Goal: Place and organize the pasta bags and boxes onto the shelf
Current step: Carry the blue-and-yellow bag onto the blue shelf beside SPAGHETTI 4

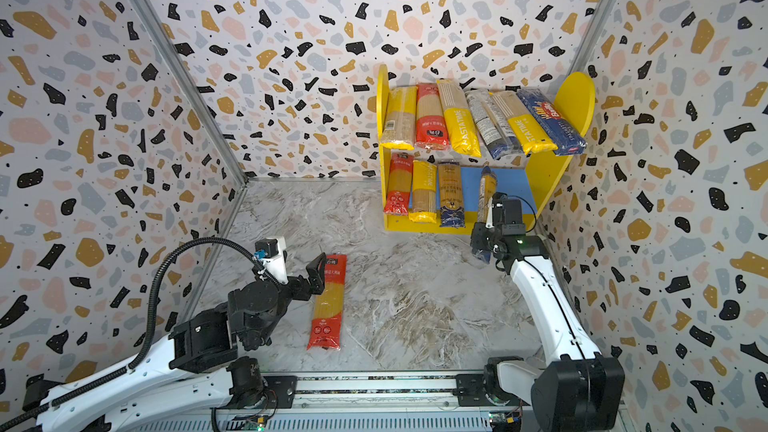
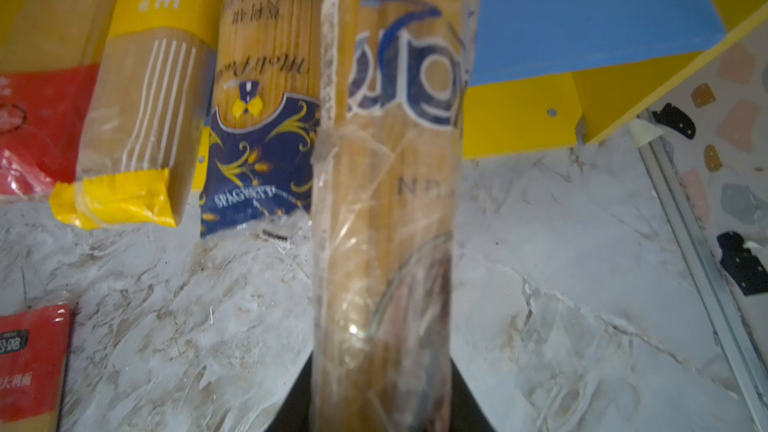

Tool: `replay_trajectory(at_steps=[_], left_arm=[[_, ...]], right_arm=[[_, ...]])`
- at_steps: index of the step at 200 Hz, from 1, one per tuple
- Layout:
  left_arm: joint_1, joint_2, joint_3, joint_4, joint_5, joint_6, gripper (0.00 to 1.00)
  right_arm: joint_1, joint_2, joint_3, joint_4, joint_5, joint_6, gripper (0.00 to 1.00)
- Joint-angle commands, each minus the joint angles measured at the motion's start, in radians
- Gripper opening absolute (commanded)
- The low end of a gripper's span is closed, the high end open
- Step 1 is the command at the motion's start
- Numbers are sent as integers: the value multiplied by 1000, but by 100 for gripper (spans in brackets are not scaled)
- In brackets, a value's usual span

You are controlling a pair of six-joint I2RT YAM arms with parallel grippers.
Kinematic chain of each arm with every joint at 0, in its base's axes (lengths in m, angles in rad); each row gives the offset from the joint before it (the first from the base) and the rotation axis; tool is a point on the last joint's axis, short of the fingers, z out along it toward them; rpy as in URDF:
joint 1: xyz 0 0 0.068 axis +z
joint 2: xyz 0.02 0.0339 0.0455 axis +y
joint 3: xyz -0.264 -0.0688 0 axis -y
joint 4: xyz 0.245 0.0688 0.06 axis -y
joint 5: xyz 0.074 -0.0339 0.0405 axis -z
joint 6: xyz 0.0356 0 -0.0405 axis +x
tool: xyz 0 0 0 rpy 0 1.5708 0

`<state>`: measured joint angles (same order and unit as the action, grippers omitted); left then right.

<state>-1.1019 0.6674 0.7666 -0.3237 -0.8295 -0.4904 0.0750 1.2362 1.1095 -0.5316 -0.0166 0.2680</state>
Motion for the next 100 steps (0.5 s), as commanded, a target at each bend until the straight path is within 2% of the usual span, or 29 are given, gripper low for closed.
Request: replay_trajectory(at_steps=[1,60,100], left_arm=[[-3,-21,-15,-3,-37,-1,99],[-3,0,10,-12,-54,33,100],[-2,25,54,-34,-72,61,99]], right_arm=[[-23,22,105,191,-51,-46,8],[-27,170,159,310,-82,-61,8],[-27,252,255,313,-84,-90,8]])
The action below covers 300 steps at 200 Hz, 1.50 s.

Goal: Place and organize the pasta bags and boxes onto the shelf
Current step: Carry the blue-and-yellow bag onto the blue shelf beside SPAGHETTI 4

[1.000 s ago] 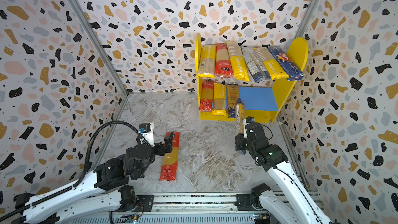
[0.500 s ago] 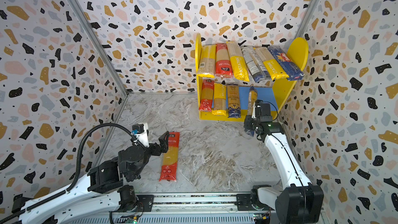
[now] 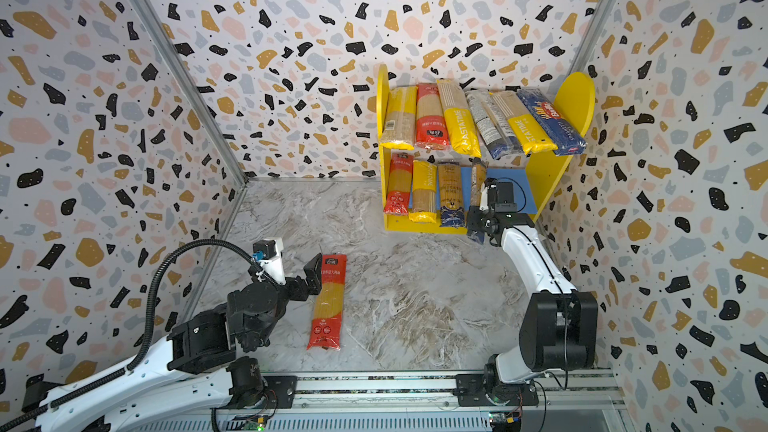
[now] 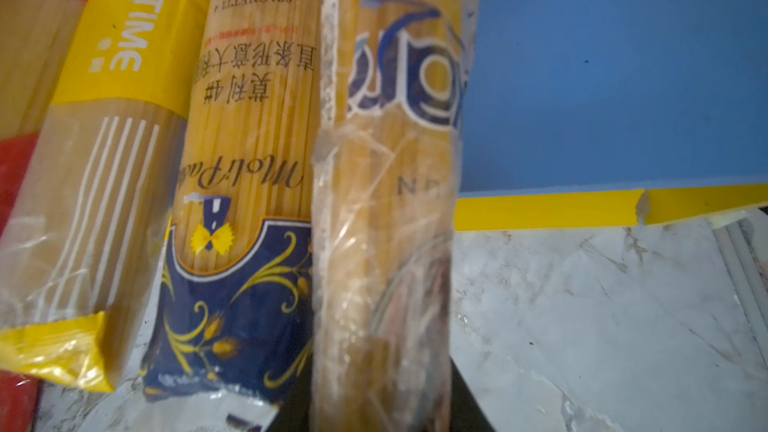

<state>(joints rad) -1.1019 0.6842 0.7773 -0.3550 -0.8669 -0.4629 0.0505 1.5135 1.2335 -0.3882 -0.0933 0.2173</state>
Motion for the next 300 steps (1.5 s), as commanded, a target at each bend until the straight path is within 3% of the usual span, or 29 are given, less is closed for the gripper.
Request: replay_trajectory(at_steps=[1,62,107,119,159,178,238,277,300], left_arm=[[-3,8,44,-3,-35,35,100],[-1,55,60,16,-36,53,99],[-1,61,67,13,-40,57,99],[-1,63,69,11,-41,58,99],[-1,56,73,-2,-38,45,99],[-1,47,73,-9,-36,37,99],[-1,9,71,-29,-33,6,99],[-2,2,70,-40,-36,-5,99],[-1,0,64,-39,-28,-14,99]], right_arm=[[-2,-24,134,169,-7,-40,8],[-3,122,291,125,2,-81,9],[-6,183,331,104,93,-89,13],[-6,200,346,89,112,-87,17],[-6,201,346,68,144,-73,45],[-6,194,337,72,163,-73,53],[-10,209,338,37,154,-48,54],[-10,115,241,51,103,-17,55],[-1,33,145,74,50,6,66]])
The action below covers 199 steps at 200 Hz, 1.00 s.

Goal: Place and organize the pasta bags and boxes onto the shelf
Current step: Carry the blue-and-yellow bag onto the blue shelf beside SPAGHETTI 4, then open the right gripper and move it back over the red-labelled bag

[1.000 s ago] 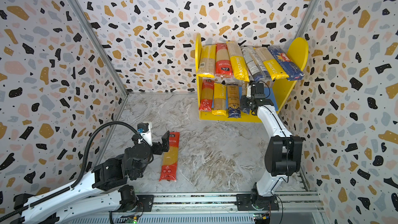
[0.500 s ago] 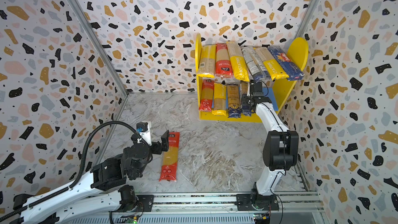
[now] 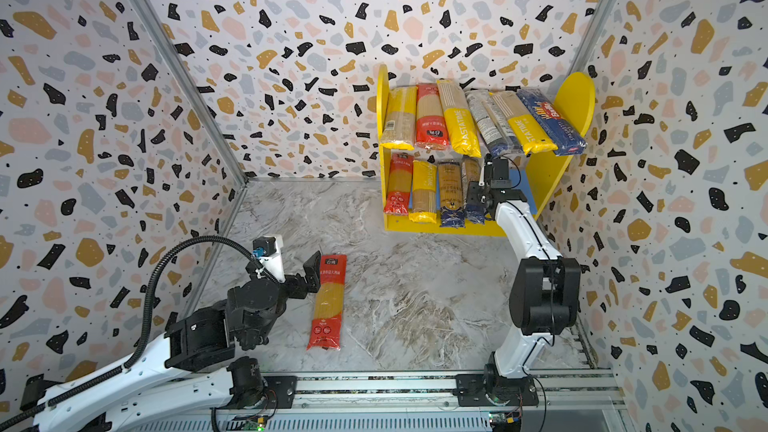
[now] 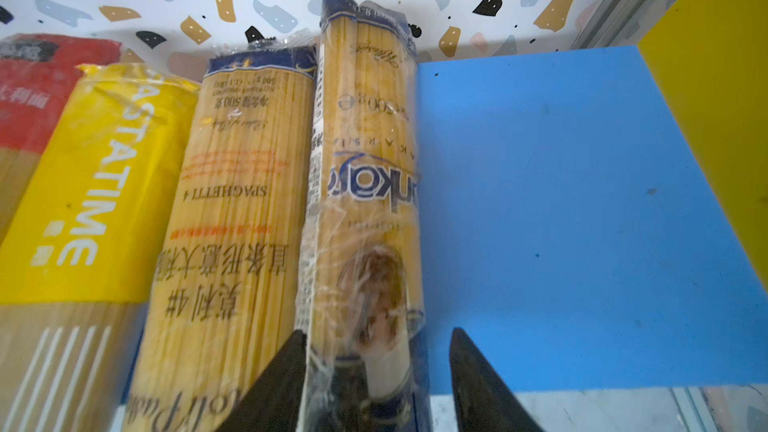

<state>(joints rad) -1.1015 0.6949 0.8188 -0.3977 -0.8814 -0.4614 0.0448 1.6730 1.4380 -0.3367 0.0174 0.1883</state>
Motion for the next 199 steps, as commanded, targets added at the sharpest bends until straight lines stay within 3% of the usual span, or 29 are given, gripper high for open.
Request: replay_trajectory(at_steps=[1,17,83,145,199], left_arm=[[-1,-10,21,3,-13,-16,99],[-2,-14,15,-4,-8,-30,99],[-2,-51,-26,-95,-8,-153,99],[-1,-66,-59,-179,-10,-252,99],[-1,22,-85,-264,-32,-374,99]], right_arm=[[6,-131,-63,22,-61,36,67],[32,-192,-121,27,-49,46,74],[223,-455,-329,-61,73,123,85],[574,-693,-475,-188,199,284,91],[864,-698,-555,-140,213,416,95]])
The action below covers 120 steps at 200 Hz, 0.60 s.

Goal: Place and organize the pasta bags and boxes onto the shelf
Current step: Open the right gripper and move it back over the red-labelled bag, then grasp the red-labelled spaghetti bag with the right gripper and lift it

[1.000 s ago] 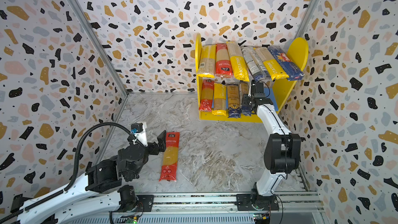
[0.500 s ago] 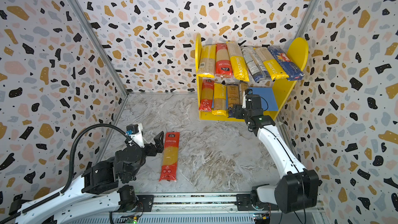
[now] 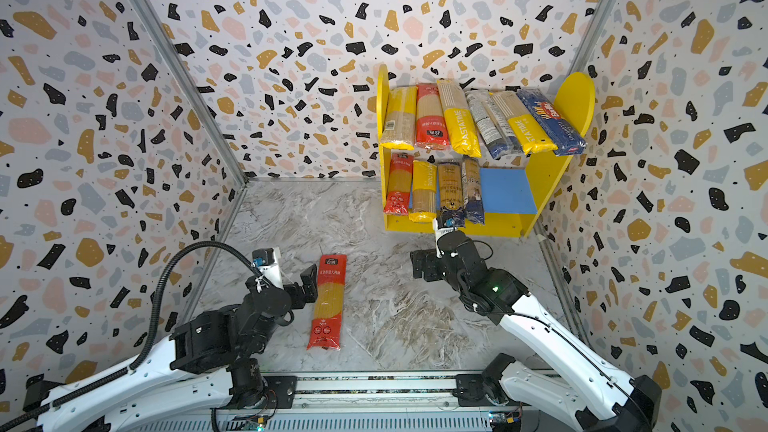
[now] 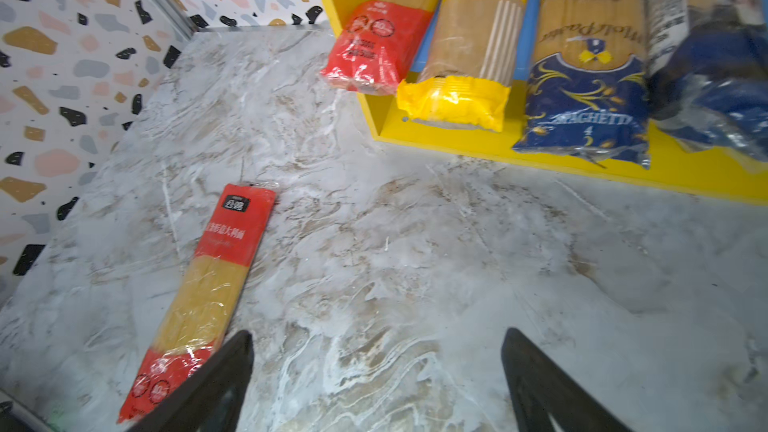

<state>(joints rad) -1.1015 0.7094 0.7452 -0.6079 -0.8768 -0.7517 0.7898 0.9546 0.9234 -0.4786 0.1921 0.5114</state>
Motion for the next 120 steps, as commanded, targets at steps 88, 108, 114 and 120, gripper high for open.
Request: replay_trajectory(at_steps=[88,108,114,120], left_arm=[[0,-91,104,-223,-90,-87,100],[0,-130,130,-255,-105,-73,99],[0,-144,135,-257,-106,-67,99],[0,-157,140,-260,-105,-60,99]], right_arm=[[461,454,-29,275,39,285,98],[482,554,40,294,14,300,99],[487,585,60,296,9,307,99],[491,615,80,299,0,314,99]])
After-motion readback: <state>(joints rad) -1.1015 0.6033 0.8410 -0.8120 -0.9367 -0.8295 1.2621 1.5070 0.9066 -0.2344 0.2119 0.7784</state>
